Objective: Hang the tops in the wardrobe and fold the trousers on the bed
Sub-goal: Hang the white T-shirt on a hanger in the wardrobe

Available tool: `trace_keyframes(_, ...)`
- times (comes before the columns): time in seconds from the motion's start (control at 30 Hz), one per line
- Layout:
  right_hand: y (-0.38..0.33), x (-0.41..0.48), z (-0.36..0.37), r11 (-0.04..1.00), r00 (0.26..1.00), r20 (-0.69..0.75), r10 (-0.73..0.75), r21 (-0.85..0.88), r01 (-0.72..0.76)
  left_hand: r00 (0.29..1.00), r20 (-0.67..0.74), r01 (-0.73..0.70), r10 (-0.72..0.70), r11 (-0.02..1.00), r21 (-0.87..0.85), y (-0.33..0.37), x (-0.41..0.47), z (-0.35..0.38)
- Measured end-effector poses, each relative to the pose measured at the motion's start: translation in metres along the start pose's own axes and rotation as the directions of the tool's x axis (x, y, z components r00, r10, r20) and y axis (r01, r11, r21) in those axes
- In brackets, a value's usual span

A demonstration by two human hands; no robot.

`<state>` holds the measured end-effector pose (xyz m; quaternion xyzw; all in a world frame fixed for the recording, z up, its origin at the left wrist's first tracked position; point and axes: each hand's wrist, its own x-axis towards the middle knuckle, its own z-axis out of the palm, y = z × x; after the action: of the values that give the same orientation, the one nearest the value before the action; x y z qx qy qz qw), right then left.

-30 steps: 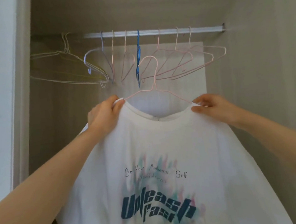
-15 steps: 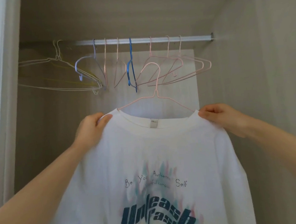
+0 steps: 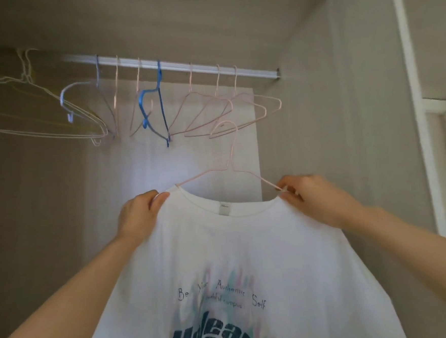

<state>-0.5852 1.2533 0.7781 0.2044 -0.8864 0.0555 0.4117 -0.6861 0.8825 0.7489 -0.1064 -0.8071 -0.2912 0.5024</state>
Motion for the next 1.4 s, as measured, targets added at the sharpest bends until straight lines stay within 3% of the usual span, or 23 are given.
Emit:
trace_keyframes(0.07,-0.001,-0.007,-0.004,0.992,0.998,-0.060,-0.007,-0.129,-0.001,0.999,0.024,-0.024,0.024,1.000,-0.009,0.009,0.001,0.016)
trace_keyframes(0.17,0.004,-0.014,-0.011,0.989,0.993,-0.118,0.002,-0.148,-0.020,0.995,0.094,-0.035,0.038,0.999,-0.031,0.025,0.003,0.038)
trace_keyframes(0.4,0.025,-0.020,-0.018,0.984,0.957,-0.230,0.177,0.040,-0.173,0.942,0.334,0.019,0.043,0.984,-0.178,0.068,0.009,0.082)
trace_keyframes(0.53,0.033,-0.015,-0.022,0.941,0.922,-0.189,0.338,0.074,-0.329,0.876,0.476,-0.001,0.082,0.986,-0.168,0.094,0.005,0.102)
trace_keyframes(0.67,0.036,-0.005,-0.031,0.906,0.893,-0.172,0.417,0.006,-0.422,0.840,0.489,-0.064,0.234,0.939,-0.338,0.118,-0.009,0.108)
trace_keyframes(0.83,0.034,0.012,-0.035,0.851,0.842,-0.229,0.488,-0.092,-0.518,0.692,0.525,-0.155,0.495,0.813,-0.561,0.159,-0.040,0.119)
trace_keyframes(1.0,0.035,0.036,-0.040,0.811,0.793,-0.292,0.534,-0.088,-0.578,0.644,0.490,-0.143,0.588,0.721,-0.678,0.190,-0.054,0.136)
trace_keyframes(1.13,0.044,0.055,-0.047,0.785,0.754,-0.273,0.597,0.008,-0.619,0.647,0.483,-0.089,0.590,0.688,-0.721,0.209,-0.051,0.146)
trace_keyframes(1.3,0.057,0.081,-0.042,0.676,0.633,-0.238,0.736,0.295,-0.675,0.654,0.502,0.053,0.566,0.628,-0.777,0.228,-0.045,0.149)
trace_keyframes(1.4,0.063,0.100,-0.036,0.672,0.630,-0.246,0.737,0.366,-0.643,0.667,0.522,0.098,0.532,0.631,-0.769,0.238,-0.040,0.153)
